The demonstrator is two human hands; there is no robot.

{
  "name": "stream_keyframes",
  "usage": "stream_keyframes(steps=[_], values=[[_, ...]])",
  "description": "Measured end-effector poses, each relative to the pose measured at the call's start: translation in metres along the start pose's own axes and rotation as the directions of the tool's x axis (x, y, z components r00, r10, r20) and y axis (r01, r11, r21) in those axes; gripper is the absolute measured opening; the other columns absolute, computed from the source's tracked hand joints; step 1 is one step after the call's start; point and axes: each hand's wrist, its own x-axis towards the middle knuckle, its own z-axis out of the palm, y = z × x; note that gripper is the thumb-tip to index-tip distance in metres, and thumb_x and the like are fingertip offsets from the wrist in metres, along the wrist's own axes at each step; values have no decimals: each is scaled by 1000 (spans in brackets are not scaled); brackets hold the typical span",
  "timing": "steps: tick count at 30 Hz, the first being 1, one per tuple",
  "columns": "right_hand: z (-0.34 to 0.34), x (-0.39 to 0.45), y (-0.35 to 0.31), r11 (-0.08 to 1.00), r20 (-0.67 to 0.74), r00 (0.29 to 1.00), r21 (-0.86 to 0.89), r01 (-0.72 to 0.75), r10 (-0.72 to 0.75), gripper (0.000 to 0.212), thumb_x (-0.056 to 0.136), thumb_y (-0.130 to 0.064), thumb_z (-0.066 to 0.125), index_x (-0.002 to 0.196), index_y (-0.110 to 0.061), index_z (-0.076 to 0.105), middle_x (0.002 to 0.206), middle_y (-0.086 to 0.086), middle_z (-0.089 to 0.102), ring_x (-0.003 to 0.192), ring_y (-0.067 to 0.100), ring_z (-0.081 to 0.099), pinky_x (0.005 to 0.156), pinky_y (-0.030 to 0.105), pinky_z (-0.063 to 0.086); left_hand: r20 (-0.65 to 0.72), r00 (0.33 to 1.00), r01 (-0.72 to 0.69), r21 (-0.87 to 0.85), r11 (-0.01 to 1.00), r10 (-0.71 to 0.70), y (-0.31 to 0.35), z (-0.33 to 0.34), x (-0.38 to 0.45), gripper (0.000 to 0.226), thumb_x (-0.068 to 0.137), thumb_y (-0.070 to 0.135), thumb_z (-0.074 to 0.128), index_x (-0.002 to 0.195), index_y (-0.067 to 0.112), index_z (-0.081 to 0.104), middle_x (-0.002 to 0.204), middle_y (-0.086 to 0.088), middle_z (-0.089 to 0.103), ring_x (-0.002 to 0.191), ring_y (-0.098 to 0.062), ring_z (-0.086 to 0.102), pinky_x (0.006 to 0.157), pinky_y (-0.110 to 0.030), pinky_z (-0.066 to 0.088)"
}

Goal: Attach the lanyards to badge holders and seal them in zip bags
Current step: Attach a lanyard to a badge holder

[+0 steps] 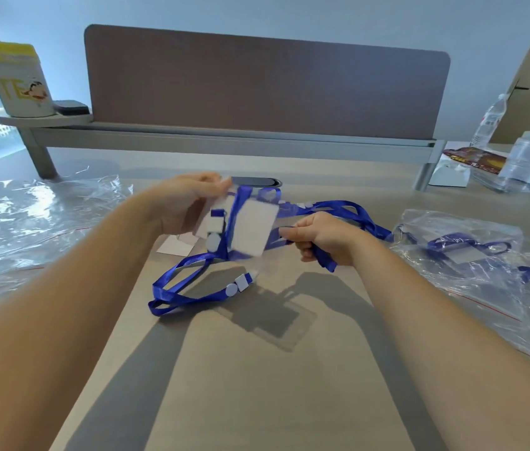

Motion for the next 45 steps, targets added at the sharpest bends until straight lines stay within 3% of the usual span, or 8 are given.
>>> stream_keyframes(steps=[4,9,14,18,23,27,34,45], values=[[-3,1,-8,993,20,998,98,-66,64,27,92,-10,49,69,-6,61,46,-2,45,41,9,34,47,19,32,75,991,78,357,931,-112,-2,5,8,24,87,22,55,67,14,44,73,-5,47,67,-18,45,62,-23,41],[0,3,-26,962,-34,999,270,-24,35,29,93,0,43,68,-7,57,43,-2,58,32,2,39,40,12,36,-176,984,94,510,855,-4,-9,12,21,26,85,29,59,69,13,46,71,-4,51,71,-20,50,67,-30,43],[15,-2,-42,976,-203,957,25,216,-206,14,90,-6,52,78,-8,59,67,1,58,45,4,48,50,14,42,-535,829,23,323,946,163,-17,14,29,21,89,27,56,87,7,49,85,-14,54,84,-24,47,75,-35,41],[35,-6,-51,820,-304,783,-391,418,-543,18,88,-12,56,94,2,65,79,8,58,73,19,51,68,28,40,-677,734,-51,-130,990,-51,-18,8,33,29,87,29,58,74,9,43,82,-9,53,88,-27,57,89,-40,51],[48,-2,-40,398,-74,653,-842,363,-753,30,84,-20,61,108,-3,64,111,12,64,103,26,54,83,33,42,-551,761,-100,-620,778,-341,-9,5,38,32,85,28,62,68,14,40,74,-1,51,72,-15,52,72,-26,51],[46,3,-27,125,18,377,-927,353,-926,30,54,-12,78,81,-1,72,82,13,73,75,28,70,61,32,56,-379,848,-38,-741,670,-371,0,6,29,31,91,26,54,68,9,41,69,0,51,58,-9,51,45,-19,48],[48,7,-26,12,141,366,-922,387,-920,22,50,8,81,67,3,67,73,16,70,55,27,66,36,29,52,-292,862,96,-709,699,-415,-10,6,28,27,87,22,60,71,6,44,89,-2,53,87,-14,53,88,-24,50],[56,3,-26,-98,222,273,-910,403,-936,27,51,6,79,77,3,69,61,16,66,50,26,62,41,26,51,-202,909,178,-603,778,-364,-17,4,10,17,92,20,51,93,4,53,76,-7,59,51,-16,63,36,-14,48]])
